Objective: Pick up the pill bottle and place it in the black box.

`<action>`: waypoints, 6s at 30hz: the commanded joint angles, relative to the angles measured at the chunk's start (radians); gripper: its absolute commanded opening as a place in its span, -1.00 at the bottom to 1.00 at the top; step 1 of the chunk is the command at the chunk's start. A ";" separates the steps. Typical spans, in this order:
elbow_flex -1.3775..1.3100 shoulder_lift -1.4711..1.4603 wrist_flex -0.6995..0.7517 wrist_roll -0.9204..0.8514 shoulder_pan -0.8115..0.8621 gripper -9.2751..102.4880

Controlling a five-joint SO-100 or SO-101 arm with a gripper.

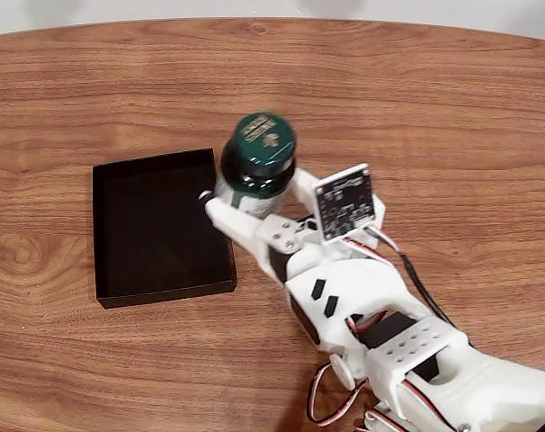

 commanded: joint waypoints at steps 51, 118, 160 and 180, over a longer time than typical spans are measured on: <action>-0.784 -1.192 -0.460 0.023 -0.158 -0.67; -0.212 -0.402 -0.083 0.098 0.046 -0.50; -0.005 0.732 1.563 -0.127 0.400 -0.83; -0.005 0.940 2.148 -0.008 0.327 -0.83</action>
